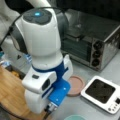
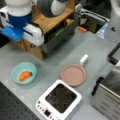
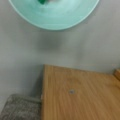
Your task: Pick up the pan. Place the pan on the table. Pick up the bowl. Place the bowl on the stove.
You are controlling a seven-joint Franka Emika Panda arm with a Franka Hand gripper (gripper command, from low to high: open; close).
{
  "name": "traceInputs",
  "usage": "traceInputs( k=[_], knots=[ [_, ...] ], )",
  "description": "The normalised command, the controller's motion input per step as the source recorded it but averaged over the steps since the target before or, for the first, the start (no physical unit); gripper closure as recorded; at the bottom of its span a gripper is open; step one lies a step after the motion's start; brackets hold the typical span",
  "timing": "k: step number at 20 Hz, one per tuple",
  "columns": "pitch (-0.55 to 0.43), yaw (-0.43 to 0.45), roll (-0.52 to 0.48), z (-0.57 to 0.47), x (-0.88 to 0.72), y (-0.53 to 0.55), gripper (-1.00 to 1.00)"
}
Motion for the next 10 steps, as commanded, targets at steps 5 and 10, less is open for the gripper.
traceInputs(
  k=[5,10],
  knots=[
    [0.262,0.073,0.013,0.08,0.43,-0.21,-1.0],
    [0.222,0.071,0.034,0.06,0.33,-0.22,-1.0]
  ],
)
